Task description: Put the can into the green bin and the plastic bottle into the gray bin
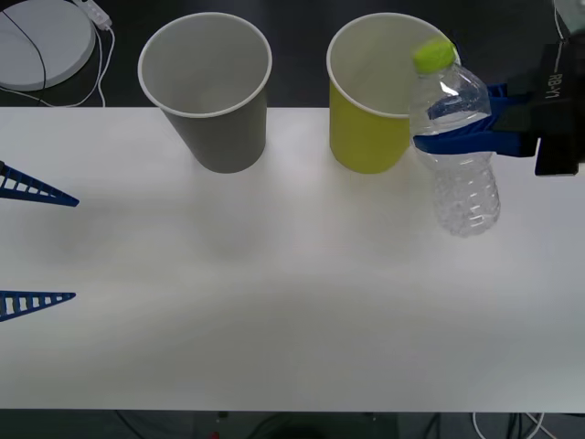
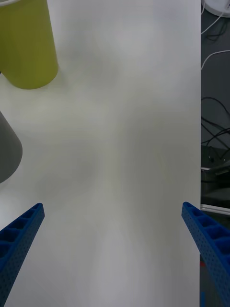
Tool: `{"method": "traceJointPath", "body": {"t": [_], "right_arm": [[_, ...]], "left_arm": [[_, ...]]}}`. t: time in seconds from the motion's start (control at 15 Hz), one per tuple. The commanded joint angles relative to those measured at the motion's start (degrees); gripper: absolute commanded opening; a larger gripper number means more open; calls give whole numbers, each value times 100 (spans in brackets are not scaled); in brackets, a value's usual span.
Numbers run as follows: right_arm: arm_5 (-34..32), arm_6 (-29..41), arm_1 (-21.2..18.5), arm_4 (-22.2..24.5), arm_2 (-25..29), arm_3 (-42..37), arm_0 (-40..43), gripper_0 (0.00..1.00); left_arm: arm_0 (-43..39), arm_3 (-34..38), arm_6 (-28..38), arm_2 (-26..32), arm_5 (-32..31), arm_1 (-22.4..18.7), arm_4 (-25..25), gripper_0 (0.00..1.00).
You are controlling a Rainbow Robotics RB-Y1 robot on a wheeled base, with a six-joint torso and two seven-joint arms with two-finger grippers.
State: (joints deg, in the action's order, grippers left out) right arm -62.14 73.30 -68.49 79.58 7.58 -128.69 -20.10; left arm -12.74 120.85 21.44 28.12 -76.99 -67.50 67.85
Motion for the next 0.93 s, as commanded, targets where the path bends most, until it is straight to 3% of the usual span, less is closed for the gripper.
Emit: {"method": "traceJointPath", "body": {"t": [0.07,0.4,0.8,0.93], "right_arm": [[0,0,-24,31,-538,380,-618,0],[-17,0,-50,40,-1813,1215,-2068,0],[-17,26,108,-39,-2999,2050,-3466,0],[-17,325,178,-39,-3324,2243,-3905,0]], "left_arm": [[0,0,0,0,0,0,0,100],[0,0,0,0,0,0,0,100],[0,0,0,0,0,0,0,100],[0,0,0,0,0,0,0,100]]}}
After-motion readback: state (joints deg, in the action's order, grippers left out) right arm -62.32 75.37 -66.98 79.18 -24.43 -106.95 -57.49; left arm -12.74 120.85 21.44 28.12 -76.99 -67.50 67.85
